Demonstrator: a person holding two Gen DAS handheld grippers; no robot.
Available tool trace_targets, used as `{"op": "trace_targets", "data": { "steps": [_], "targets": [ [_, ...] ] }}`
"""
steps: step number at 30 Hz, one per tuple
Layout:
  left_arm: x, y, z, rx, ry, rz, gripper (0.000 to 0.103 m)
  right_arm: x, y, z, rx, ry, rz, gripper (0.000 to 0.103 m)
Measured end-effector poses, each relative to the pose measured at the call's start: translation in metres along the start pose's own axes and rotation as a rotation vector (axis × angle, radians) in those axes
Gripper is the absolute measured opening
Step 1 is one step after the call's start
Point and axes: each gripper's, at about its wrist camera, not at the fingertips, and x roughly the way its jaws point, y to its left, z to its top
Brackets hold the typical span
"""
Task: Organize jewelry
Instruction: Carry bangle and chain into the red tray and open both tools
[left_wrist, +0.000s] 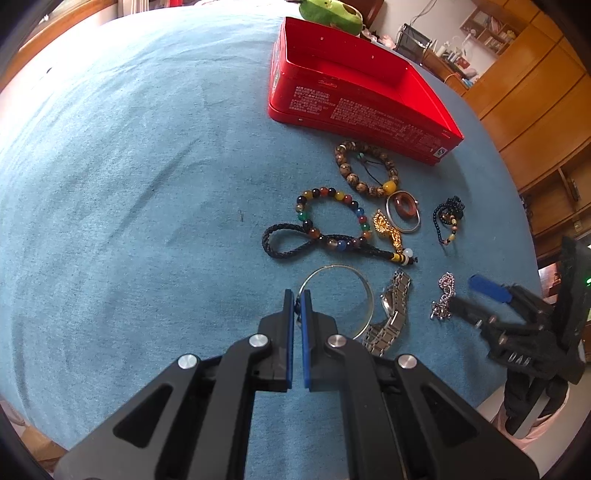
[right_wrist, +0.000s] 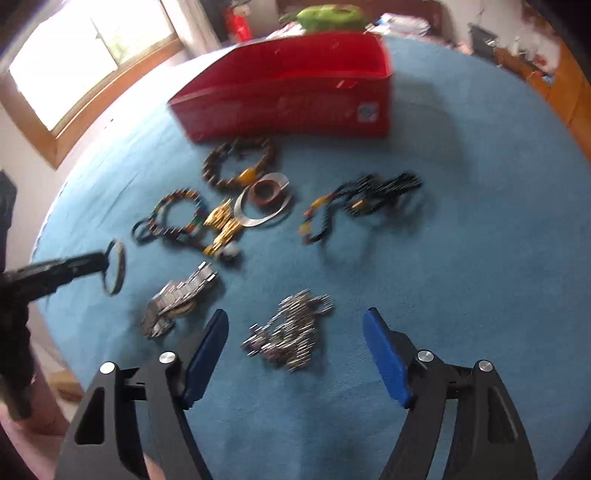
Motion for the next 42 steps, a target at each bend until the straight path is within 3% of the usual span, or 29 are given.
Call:
{"op": "trace_targets", "data": {
  "steps": [4,6,9,18,30,35,42],
  "targets": [
    [0.002,0.000,-0.001,-0.001,0.006,-0.004,0.002,0.006,0.001,-0.002,0.016,0.003,0.012,0.053],
    [0.002,0.000,-0.001,-0.002,0.007,-0.003,0.002,0.006,-0.005,-0.002,0.048,0.004,0.033,0.023],
    [0.001,0.000,-0.001,-0.004,0.002,-0.004,0.002,0.006,-0.011,-0.003,0.067,-0.001,0.049,0.010],
    [-0.002,0.000,-0.001,-0.003,-0.007,-0.007,0.002,-0.036,-0.023,0.004,0.090,-0.090,0.155,0.004],
    [-0.016,-0.006,0.007,0.007,-0.045,-0.025,0.002,-0.090,-0.014,0.024,0.067,-0.233,0.184,0.004],
    [-0.030,-0.017,0.023,0.028,-0.084,-0.032,0.002,-0.115,-0.013,0.044,0.042,-0.286,0.164,0.004],
    [-0.046,-0.038,0.068,0.067,-0.145,-0.049,0.002,-0.132,-0.013,0.098,0.018,-0.339,0.147,0.004]
  ]
}}
